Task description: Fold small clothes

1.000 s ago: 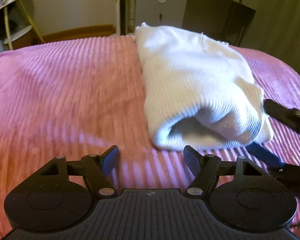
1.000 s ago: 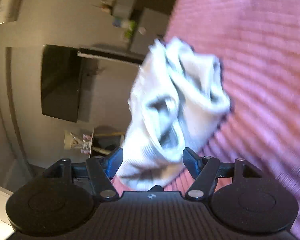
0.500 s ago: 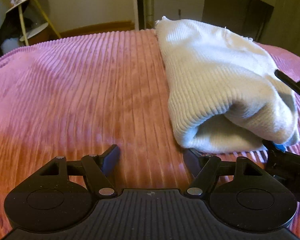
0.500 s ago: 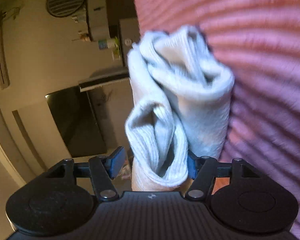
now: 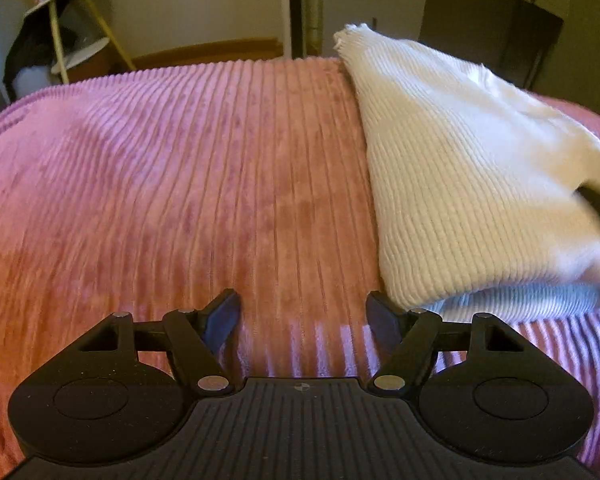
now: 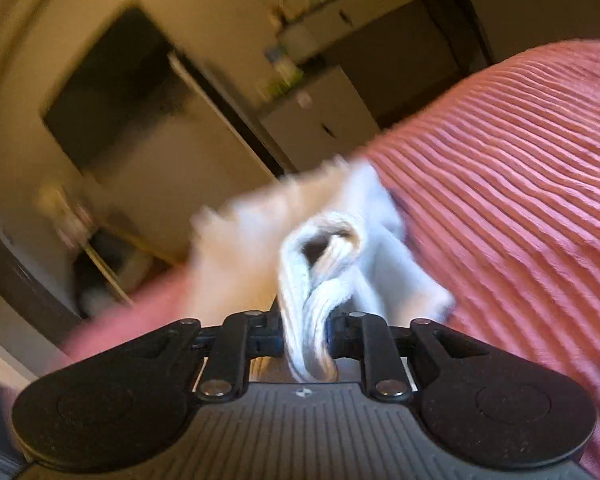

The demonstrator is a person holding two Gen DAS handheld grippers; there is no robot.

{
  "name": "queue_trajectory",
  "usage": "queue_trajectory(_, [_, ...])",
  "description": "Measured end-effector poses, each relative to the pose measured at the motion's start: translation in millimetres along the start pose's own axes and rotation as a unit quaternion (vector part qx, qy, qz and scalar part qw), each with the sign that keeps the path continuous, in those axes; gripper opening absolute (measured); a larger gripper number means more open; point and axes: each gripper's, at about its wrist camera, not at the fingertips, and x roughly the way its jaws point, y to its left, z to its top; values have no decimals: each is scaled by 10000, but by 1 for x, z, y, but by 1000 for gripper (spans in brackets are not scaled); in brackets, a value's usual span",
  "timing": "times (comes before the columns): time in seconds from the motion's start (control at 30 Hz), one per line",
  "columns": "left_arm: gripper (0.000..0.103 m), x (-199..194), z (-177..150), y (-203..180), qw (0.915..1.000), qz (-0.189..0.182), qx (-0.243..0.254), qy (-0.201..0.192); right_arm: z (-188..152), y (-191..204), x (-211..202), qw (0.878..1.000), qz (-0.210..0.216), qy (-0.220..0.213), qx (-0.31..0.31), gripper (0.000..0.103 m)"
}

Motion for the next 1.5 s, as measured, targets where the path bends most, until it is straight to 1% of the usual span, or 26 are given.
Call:
queue_trajectory(0.03, [76, -1, -2, -1, 10000, -1, 90, -25, -5, -3, 8, 9997, -120, 129, -181, 24])
queue_trajectory(0.07, [76, -3, -2, 0, 9999, -10, 167, -22, -9, -8, 5, 9998, -62, 73, -149, 24])
queue_trajectory(0.13, [76, -8, -3, 2, 9996, -31, 292, -41, -3, -15, -5, 9998, 85, 42, 180, 32])
queue_trajectory(0.17, [77, -11, -3, 4, 9994, 15, 334, -37, -3, -18, -9, 9995, 96, 8, 284, 33])
queue_trajectory(0.2, [77, -14, -3, 6, 9993, 72, 373, -38, -2, -19, -15, 9994, 91, -64, 329, 36])
queue_trajectory(0.23, [77, -18, -2, 8, 9990, 115, 419, -71, 1, -19, -24, 9995, -9, -151, 290, 48])
queue_trajectory(0.3, [77, -24, 1, 9, 9984, 235, 497, -126, 3, -15, -39, 9988, -311, -366, 43, 60])
queue_trajectory(0.37, [77, -32, 4, 9, 9976, 364, 537, -227, 7, -8, -48, 9967, -502, -596, -247, 59])
queue_trajectory(0.43, [77, -40, 10, 7, 9972, 393, 524, -348, 12, 5, -53, 9942, -534, -765, -528, 59])
queue_trajectory(0.47, [77, -41, 13, 7, 9972, 366, 524, -389, 11, 12, -53, 9932, -535, -775, -687, 58])
queue_trajectory(0.5, [77, -43, 16, 4, 9972, 338, 515, -434, 12, 20, -50, 9917, -549, -744, -897, 55])
queue_trajectory(0.53, [77, -44, 19, 2, 9972, 308, 505, -467, 13, 28, -44, 9901, -531, -677, -1111, 47])
queue_trajectory(0.6, [77, -44, 27, -5, 9971, 194, 509, -531, 12, 41, -30, 9864, -493, -528, -1474, 39])
queue_trajectory(0.63, [78, -42, 31, -9, 9970, 136, 509, -568, 12, 45, -21, 9826, -560, -470, -1707, 35])
queue_trajectory(0.7, [77, -33, 36, -16, 9970, 65, 551, -544, 11, 52, -10, 9760, -645, -403, -2043, 31])
queue_trajectory(0.8, [77, -20, 44, -25, 9957, 191, 599, -679, 13, 52, 7, 9693, -816, -294, -2302, 31])
queue_trajectory(0.9, [78, 0, 51, -28, 9957, 195, 639, -641, 8, 41, 26, 9670, -843, -67, -2404, 32])
queue_trajectory(1.0, [80, 19, 59, -28, 9962, 250, 594, -594, 5, 28, 39, 9657, -784, -63, -2475, 32])
queue_trajectory(1.07, [80, 28, 64, -29, 9961, 196, 581, -641, 4, 24, 46, 9647, -767, -66, -2519, 32])
queue_trajectory(1.17, [81, 37, 72, -34, 9936, 255, 820, -736, 10, 24, 53, 9660, -751, 36, -2475, 33])
queue_trajectory(1.23, [81, 38, 77, -31, 9915, 143, 1021, -788, 15, 27, 49, 9651, -727, 114, -2512, 33])
queue_trajectory(1.27, [81, 36, 80, -29, 9910, 78, 1037, -839, 18, 28, 45, 9670, -719, 72, -2445, 33])
queue_trajectory(1.37, [80, 36, 88, -16, 9918, 168, 783, -998, 30, 24, 27, 9791, -459, -256, -1963, 34])
queue_trajectory(1.43, [80, 44, 93, -12, 9948, 51, 564, -846, 36, 21, 29, 9850, -412, -289, -1651, 37])
queue_trajectory(1.47, [79, 49, 95, -11, 9962, -68, 476, -731, 36, 21, 34, 9847, -451, -245, -1665, 39])
queue_trajectory(1.5, [79, 53, 95, -11, 9970, -172, 404, -640, 34, 23, 42, 9827, -513, -127, -1776, 45])
